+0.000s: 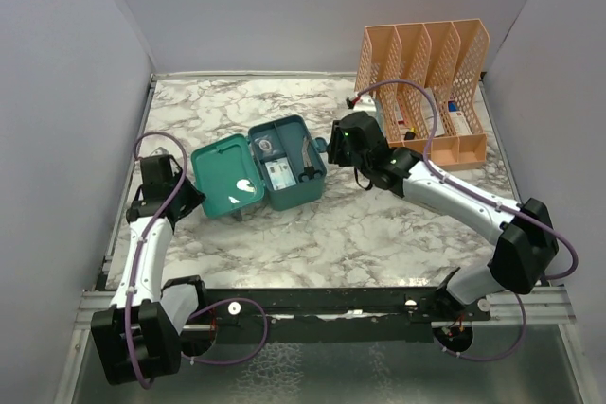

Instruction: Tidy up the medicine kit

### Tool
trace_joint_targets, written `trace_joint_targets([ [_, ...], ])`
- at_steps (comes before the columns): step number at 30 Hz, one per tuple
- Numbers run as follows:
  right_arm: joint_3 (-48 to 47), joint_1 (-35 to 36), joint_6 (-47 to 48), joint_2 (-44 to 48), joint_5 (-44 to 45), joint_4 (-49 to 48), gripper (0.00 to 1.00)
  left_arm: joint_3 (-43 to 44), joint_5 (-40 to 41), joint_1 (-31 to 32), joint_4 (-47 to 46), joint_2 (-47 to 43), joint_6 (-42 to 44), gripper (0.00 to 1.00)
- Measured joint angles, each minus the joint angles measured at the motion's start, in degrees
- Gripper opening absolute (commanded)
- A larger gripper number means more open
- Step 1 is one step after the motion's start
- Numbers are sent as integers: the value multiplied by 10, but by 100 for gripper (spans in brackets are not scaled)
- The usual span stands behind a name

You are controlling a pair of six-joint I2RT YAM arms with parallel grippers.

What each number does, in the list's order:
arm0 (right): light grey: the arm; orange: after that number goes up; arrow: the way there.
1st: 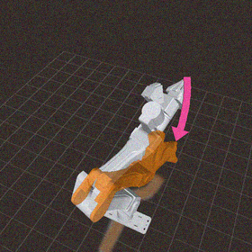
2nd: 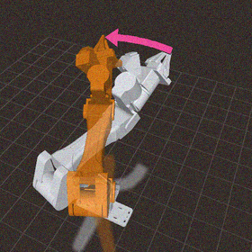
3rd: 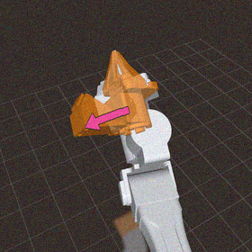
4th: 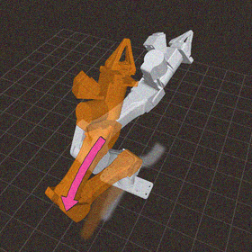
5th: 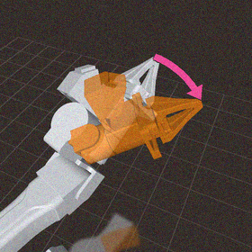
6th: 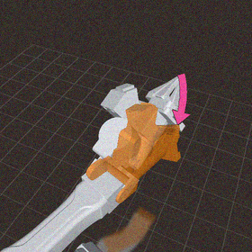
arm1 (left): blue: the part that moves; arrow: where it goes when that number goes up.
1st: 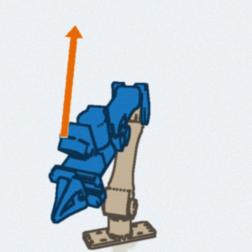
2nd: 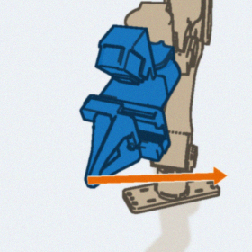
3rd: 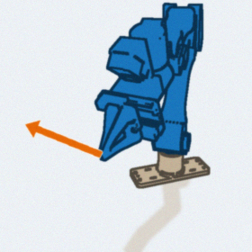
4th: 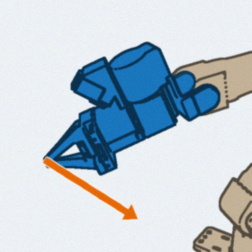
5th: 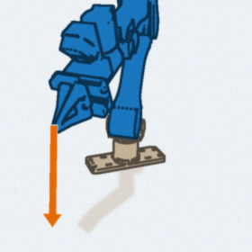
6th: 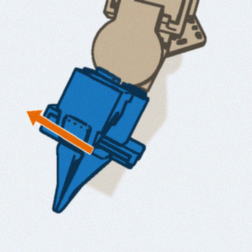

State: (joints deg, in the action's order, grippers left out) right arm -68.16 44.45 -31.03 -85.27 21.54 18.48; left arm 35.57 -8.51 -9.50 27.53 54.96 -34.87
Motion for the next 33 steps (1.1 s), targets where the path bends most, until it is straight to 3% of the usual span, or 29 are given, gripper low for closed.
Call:
trace_joint_targets([
  [8, 1, -54, -24, -13, -6, 0, 36, 78, 13, 1, 42, 14, 42, 0],
  [16, 0, -64, -6, -102, -17, 12, 31, 158, 19, 1, 83, 37, 88, 0],
  [33, 41, -64, 14, -96, -208, -24, 31, 289, -87, 1, 111, 88, 113, 0],
])
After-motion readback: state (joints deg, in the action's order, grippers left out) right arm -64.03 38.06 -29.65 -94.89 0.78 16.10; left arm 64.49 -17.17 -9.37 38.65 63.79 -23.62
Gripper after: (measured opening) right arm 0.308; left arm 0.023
